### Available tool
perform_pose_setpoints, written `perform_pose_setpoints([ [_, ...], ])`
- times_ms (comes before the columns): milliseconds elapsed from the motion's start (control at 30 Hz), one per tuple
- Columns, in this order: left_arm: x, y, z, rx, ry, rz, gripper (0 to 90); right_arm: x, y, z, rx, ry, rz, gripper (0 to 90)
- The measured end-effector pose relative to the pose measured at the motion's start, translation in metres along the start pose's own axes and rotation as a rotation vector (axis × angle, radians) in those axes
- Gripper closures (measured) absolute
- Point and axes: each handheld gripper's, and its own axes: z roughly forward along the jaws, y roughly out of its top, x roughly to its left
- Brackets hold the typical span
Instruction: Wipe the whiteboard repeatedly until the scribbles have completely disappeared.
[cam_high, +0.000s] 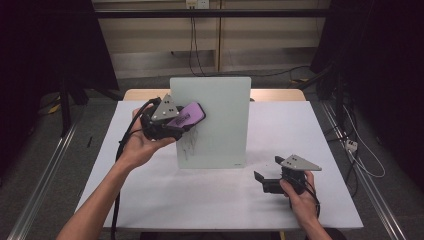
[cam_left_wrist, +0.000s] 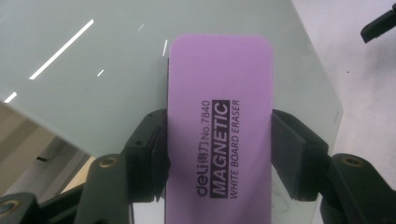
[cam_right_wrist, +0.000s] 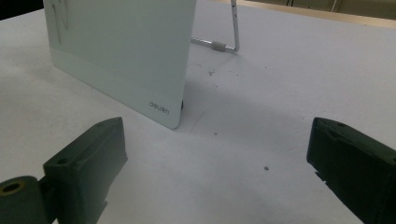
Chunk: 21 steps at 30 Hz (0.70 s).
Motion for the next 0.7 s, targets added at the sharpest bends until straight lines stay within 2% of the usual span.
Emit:
perform_pose_setpoints([
  [333,-0.013,-0.006,0.012,0.012,-0.039,0.005,41.1,0.000,0.000,0.000,0.002,0.000,-0.006,4.8],
  [600,-0.027,-0.014,0.025,0.040,-0.079,0.014,40.9,0.000,0.000,0.000,0.001,-0.002,-0.003,4.8],
  [700,-0.028,-0.014,0.026,0.042,-0.087,0.014,41.0,0.000,0.000,0.000,0.001,-0.001,-0.003,4.8],
])
